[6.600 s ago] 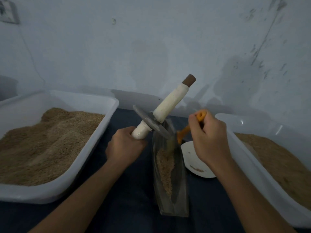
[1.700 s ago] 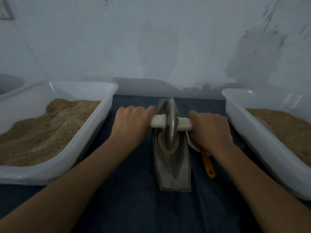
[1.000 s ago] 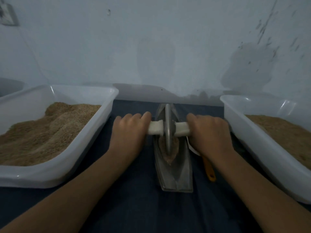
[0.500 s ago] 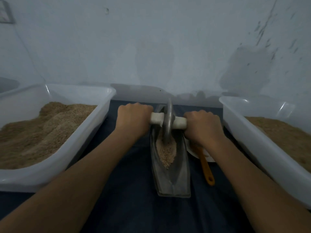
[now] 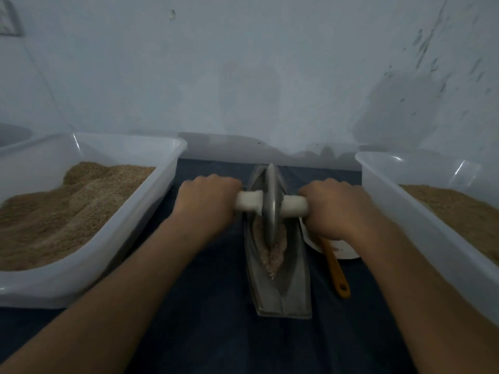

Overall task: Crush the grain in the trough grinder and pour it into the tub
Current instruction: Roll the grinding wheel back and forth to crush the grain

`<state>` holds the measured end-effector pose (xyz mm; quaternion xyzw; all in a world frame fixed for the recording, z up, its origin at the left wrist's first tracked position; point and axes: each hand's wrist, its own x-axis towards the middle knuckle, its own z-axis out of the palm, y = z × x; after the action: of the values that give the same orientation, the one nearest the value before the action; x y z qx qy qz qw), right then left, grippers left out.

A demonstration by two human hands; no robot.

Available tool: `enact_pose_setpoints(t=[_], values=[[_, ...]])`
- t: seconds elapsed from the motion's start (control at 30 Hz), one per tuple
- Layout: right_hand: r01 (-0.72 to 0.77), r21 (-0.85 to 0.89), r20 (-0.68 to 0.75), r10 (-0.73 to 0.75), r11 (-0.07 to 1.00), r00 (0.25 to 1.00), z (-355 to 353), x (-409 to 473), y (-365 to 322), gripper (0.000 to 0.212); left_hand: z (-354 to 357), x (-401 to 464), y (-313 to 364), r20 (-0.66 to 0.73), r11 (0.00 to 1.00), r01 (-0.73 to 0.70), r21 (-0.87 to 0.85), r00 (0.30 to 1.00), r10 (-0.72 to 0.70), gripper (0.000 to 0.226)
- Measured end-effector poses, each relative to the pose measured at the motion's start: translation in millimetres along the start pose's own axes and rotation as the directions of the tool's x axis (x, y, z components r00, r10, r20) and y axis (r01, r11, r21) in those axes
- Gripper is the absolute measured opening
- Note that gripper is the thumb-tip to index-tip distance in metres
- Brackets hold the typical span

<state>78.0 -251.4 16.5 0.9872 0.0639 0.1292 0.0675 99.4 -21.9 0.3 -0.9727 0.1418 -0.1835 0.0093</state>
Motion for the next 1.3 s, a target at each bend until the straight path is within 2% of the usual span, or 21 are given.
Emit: enact_pose_setpoints(t=[0.03, 0.1, 0.13, 0.2, 0.23, 0.3, 0.33, 0.4, 0.5, 0.57, 0.6, 0.67, 0.73, 0.83, 0.93, 1.0, 1.07, 1.13, 1.2, 1.23, 1.3], values=[[-0.021, -0.015, -0.130, 0.019, 1.000, 0.991, 11, 4, 0, 0.013, 6, 3, 5, -0.134, 0.998, 0.028, 0.057, 0.991, -0.020, 0.020], [-0.034, -0.055, -0.317, 0.015, 0.998, 0.948, 31, 10, -2, 0.013, 16, 5, 10, -0.274, 0.991, 0.053, 0.124, 0.962, -0.017, 0.030], [-0.028, -0.063, -0.366, 0.003, 0.998, 0.931, 36, 11, -1, 0.014, 19, 4, 9, -0.307, 0.992, 0.044, 0.122, 0.952, -0.005, 0.031], [-0.001, -0.072, -0.370, -0.025, 0.997, 0.929, 34, 11, 1, 0.017, 19, 2, 4, -0.271, 0.996, 0.012, 0.089, 0.962, 0.013, 0.033], [0.019, -0.068, -0.316, -0.039, 0.998, 0.948, 28, 10, 2, 0.018, 14, 1, 0, -0.198, 0.999, -0.021, 0.046, 0.980, 0.030, 0.035], [0.062, -0.019, -0.080, -0.064, 0.998, 0.995, 8, 4, 8, 0.016, -3, -3, -8, 0.054, 0.996, -0.058, -0.071, 0.997, 0.062, 0.036], [0.071, 0.028, 0.075, -0.073, 0.997, 0.995, -4, -1, 10, 0.015, -13, -6, -11, 0.180, 0.992, -0.067, -0.107, 0.980, 0.086, 0.034], [0.056, 0.125, 0.327, -0.094, 0.991, 0.940, -23, -14, 11, 0.014, -30, -11, -14, 0.364, 0.986, -0.101, -0.133, 0.920, 0.143, 0.030], [0.034, 0.184, 0.441, -0.114, 0.982, 0.890, -32, -24, 9, 0.014, -38, -17, -13, 0.419, 0.981, -0.132, -0.140, 0.890, 0.180, 0.028], [0.016, 0.132, 0.384, -0.066, 0.991, 0.921, -26, -17, 7, 0.013, -31, -12, -9, 0.302, 0.991, -0.099, -0.095, 0.945, 0.123, 0.026], [0.000, 0.085, 0.302, -0.025, 0.996, 0.953, -20, -12, 4, 0.013, -24, -7, -6, 0.206, 0.997, -0.068, -0.048, 0.976, 0.077, 0.026], [-0.039, -0.016, 0.023, 0.039, 0.999, 0.999, -3, -2, -1, 0.015, -7, 2, 1, 0.005, 0.997, -0.007, 0.071, 1.000, 0.007, 0.030], [-0.082, -0.080, -0.230, 0.061, 0.993, 0.971, 16, 4, -6, 0.019, 7, 5, 5, -0.122, 0.987, 0.055, 0.149, 0.992, -0.037, 0.041], [-0.067, -0.076, -0.314, 0.040, 0.995, 0.949, 27, 6, -4, 0.027, 16, 3, 4, -0.191, 0.993, 0.041, 0.114, 0.981, -0.019, 0.048], [0.048, -0.038, -0.202, -0.055, 0.998, 0.978, 11, -5, 4, 0.023, -2, -5, -2, -0.127, 0.999, -0.051, 0.013, 0.991, 0.052, 0.034], [0.068, 0.095, 0.014, -0.070, 0.993, 0.997, -10, -16, 10, 0.016, -25, -13, -8, -0.038, 0.992, -0.113, -0.058, 0.993, 0.111, 0.024], [0.015, 0.272, 0.268, -0.091, 0.962, 0.959, -30, -30, 11, 0.009, -47, -23, -16, 0.120, 0.983, -0.147, -0.107, 0.980, 0.160, 0.017], [-0.020, 0.350, 0.429, -0.140, 0.937, 0.893, -41, -39, 12, 0.014, -60, -31, -19, 0.272, 0.965, -0.136, -0.224, 0.942, 0.196, 0.019], [-0.014, 0.356, 0.485, -0.172, 0.934, 0.857, -41, -39, 12, 0.022, -58, -31, -15, 0.303, 0.958, -0.145, -0.246, 0.928, 0.219, 0.022], [-0.008, 0.352, 0.466, -0.168, 0.936, 0.869, -37, -36, 11, 0.022, -52, -28, -12, 0.271, 0.966, -0.158, -0.202, 0.939, 0.210, 0.024], [0.026, 0.275, 0.305, -0.113, 0.961, 0.946, -24, -26, 6, 0.017, -30, -16, -5, 0.142, 0.987, -0.159, -0.040, 0.976, 0.163, 0.024]])
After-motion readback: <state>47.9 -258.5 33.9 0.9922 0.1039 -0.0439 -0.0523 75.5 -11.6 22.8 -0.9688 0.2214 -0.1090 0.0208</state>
